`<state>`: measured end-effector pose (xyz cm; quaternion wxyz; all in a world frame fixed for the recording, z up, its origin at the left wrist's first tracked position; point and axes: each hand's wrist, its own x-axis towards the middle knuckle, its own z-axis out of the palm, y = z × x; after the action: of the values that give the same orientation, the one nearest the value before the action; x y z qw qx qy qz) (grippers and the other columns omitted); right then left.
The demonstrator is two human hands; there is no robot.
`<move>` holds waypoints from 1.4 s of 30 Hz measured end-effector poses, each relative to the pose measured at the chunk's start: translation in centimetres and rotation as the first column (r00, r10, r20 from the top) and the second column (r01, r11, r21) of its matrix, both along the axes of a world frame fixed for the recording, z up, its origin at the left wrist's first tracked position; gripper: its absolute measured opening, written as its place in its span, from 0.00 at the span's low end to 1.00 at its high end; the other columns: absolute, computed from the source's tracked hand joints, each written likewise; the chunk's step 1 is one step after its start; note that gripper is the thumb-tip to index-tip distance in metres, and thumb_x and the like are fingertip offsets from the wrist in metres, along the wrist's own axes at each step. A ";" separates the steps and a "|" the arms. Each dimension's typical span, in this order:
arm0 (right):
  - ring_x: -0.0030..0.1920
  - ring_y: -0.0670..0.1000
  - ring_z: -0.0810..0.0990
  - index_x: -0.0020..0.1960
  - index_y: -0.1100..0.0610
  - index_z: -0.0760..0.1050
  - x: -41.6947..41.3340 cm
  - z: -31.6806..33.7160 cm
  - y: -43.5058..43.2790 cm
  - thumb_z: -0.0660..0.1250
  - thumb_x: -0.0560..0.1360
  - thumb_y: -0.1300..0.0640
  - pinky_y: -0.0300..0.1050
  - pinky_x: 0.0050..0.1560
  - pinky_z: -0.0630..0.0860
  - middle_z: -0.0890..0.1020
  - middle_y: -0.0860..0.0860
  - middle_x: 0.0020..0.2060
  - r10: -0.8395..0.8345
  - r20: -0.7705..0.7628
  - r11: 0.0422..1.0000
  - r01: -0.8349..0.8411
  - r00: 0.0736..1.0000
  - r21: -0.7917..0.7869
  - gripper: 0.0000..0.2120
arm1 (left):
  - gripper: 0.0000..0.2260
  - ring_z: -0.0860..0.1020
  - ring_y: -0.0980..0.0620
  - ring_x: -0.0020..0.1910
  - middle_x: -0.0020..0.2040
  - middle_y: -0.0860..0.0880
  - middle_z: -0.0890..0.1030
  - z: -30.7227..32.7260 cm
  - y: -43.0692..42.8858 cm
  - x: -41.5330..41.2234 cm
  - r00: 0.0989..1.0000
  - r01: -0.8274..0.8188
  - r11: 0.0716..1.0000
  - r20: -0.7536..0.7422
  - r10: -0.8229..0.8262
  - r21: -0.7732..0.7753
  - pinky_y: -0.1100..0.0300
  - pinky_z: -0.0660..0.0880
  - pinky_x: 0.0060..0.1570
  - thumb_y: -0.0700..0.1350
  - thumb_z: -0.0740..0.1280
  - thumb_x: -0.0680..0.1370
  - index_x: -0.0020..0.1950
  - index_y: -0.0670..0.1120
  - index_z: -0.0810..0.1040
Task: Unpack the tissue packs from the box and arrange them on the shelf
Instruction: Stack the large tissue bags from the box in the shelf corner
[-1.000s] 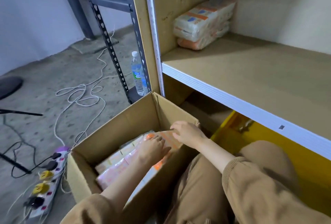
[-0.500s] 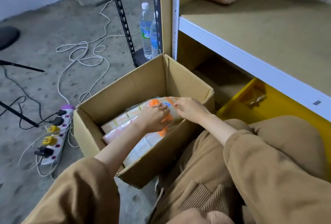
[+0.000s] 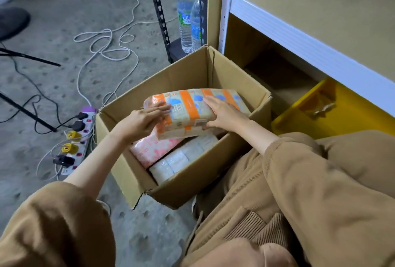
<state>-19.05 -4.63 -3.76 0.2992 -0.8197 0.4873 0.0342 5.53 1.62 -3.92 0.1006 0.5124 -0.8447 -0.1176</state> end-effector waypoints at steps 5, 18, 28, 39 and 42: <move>0.76 0.52 0.54 0.76 0.58 0.49 0.3 -1.2 0.4 0.67 0.74 0.56 0.48 0.74 0.56 0.53 0.51 0.77 -0.001 -0.057 0.998 -0.003 0.998 -0.066 0.39 | 0.20 0.81 0.38 0.57 0.56 0.41 0.83 -0.2 1.5 -2.5 0.962 -0.104 0.994 0.251 0.105 -0.017 0.45 0.82 0.49 0.49 0.57 0.76 0.52 0.37 0.82; 0.73 0.56 0.62 0.75 0.58 0.55 -0.2 -1.6 0.4 0.68 0.73 0.51 0.50 0.72 0.61 0.60 0.53 0.75 -0.079 0.015 0.994 0.080 0.997 -0.076 0.36 | 0.40 0.49 0.46 0.78 0.79 0.42 0.47 -0.9 -1.6 -11.1 0.811 -0.286 0.958 0.536 0.235 0.013 0.53 0.47 0.77 0.57 0.63 0.77 0.77 0.39 0.44; 0.76 0.48 0.54 0.76 0.56 0.52 0.4 -0.3 -0.6 0.60 0.76 0.66 0.44 0.73 0.58 0.55 0.49 0.77 0.038 -0.033 0.974 -0.044 0.999 -0.223 0.31 | 0.19 0.84 0.37 0.49 0.54 0.37 0.83 -0.5 -0.8 -3.6 0.885 -0.262 0.955 0.361 0.296 -0.140 0.44 0.81 0.40 0.46 0.69 0.71 0.56 0.34 0.81; 0.74 0.51 0.62 0.74 0.57 0.59 0.1 4.2 -0.6 0.59 0.77 0.62 0.47 0.72 0.61 0.64 0.52 0.74 0.019 -0.056 0.900 -0.042 0.998 -0.433 0.26 | 0.23 0.84 0.38 0.46 0.50 0.38 0.85 3.5 -0.9 -4.2 0.899 -0.192 0.948 0.342 0.273 -0.253 0.42 0.81 0.39 0.48 0.56 0.73 0.53 0.34 0.82; 0.74 0.51 0.62 0.74 0.57 0.59 -1.0 7.1 -0.5 0.60 0.77 0.61 0.48 0.72 0.61 0.64 0.52 0.74 -0.009 -0.061 0.872 -0.022 0.998 -0.489 0.26 | 0.22 0.84 0.38 0.46 0.51 0.38 0.85 6.0 -1.3 -5.2 0.909 -0.171 0.932 0.315 0.274 -0.318 0.42 0.81 0.40 0.48 0.56 0.73 0.53 0.34 0.82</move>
<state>-20.04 -5.16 3.36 0.0668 -0.8689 0.4863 -0.0639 0.35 0.33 2.12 0.0322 0.5992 -0.7922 0.1110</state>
